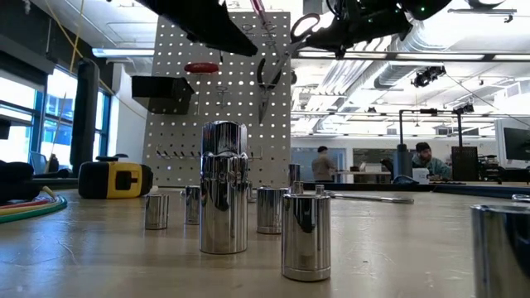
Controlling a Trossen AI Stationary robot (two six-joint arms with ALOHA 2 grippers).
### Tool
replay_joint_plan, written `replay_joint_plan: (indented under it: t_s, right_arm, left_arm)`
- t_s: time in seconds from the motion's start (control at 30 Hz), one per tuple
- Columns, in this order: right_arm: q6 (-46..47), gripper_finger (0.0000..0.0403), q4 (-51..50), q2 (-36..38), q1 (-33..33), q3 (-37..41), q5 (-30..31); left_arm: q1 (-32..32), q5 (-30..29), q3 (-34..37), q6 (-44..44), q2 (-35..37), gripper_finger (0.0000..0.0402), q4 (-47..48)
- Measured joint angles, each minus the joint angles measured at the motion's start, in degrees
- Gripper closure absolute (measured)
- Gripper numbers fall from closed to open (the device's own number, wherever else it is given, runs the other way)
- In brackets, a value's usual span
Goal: Hang tools onto peg board
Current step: Hang the blue scissors on the white peg board
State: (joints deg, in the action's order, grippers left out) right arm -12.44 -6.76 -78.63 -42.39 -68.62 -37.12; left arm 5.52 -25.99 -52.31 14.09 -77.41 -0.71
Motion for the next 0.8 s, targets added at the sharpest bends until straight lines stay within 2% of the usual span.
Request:
replay_joint_plan:
  t_s: [0.07,0.8]
  right_arm:
    - [0.31,0.037,-0.14,0.0,0.0,0.0,0.0]
    - [-1.62,0.037,-1.35,-0.04,0.02,0.09,-0.67]
  left_arm:
    - [-0.58,-1.62,0.0,-0.02,0.0,0.0172,-0.39]
    - [-7.34,-1.34,0.0,-0.48,-0.59,0.0172,-3.5]
